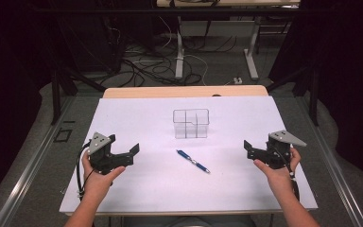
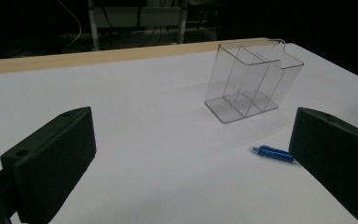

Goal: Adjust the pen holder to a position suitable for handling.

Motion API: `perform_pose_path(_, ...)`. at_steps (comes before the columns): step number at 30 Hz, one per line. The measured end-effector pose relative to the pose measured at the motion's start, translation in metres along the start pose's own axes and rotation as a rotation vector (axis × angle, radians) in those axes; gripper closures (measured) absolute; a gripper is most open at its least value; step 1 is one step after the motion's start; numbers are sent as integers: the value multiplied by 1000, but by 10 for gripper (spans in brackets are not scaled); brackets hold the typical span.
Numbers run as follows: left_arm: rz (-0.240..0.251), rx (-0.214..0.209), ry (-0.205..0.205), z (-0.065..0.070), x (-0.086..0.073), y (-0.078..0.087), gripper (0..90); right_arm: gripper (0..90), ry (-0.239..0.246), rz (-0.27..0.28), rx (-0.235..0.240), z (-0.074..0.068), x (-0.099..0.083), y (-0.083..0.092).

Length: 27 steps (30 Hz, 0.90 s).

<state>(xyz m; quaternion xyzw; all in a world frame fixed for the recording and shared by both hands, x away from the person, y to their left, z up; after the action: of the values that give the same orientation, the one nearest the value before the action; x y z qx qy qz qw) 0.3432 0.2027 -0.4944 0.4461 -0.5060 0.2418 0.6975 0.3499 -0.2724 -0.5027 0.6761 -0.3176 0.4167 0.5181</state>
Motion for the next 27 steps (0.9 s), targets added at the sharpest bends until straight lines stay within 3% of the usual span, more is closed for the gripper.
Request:
perform_pose_path(4, 0, 10, -3, -3, -2, -1, 7, 125, 39, -16, 35, -6, 0, -2)
perform_pose_path(5, 2, 9, 12, -3, -2, -1, 8, 150, 55, -23, 43, -9, 0, -3)
perform_pose_path(7, -3, 2, 26, -4, -3, -3, 18, 166, 120, -47, 73, -19, 1, -10)
perform_pose_path(9, -22, 0, 14, -4, -5, -4, 18, 208, 169, -64, 96, -26, 1, -13)
perform_pose_path(13, -31, -7, -1, -4, -6, -4, 26, 273, 226, -82, 135, -37, 1, -19)
perform_pose_path(17, -31, -1, 5, -3, -6, -3, 38, 328, 235, -95, 172, -45, 3, -23)
perform_pose_path(19, -25, -1, 12, -2, -6, -2, 40, 402, 242, -120, 204, -49, 2, -25)
perform_pose_path(22, -23, 3, 10, -2, -6, -1, 54, 419, 269, -148, 235, -61, 1, -31)
perform_pose_path(27, -26, 13, 7, -3, -7, -1, 63, 440, 267, -183, 283, -73, 0, -39)
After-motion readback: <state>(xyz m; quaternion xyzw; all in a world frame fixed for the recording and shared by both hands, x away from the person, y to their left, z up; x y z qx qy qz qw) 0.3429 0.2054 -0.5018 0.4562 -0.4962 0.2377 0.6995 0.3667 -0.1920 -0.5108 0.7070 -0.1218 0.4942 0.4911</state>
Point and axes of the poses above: each handheld gripper's, and its own axes: y roughly backward along the jaws, x roughly out of its top, z roughly to its right, the point moved 3 cm from there along -y, roughly forward along the jaws, and after that the axes turned 3 degrees about -y, right-handed, at the moved point
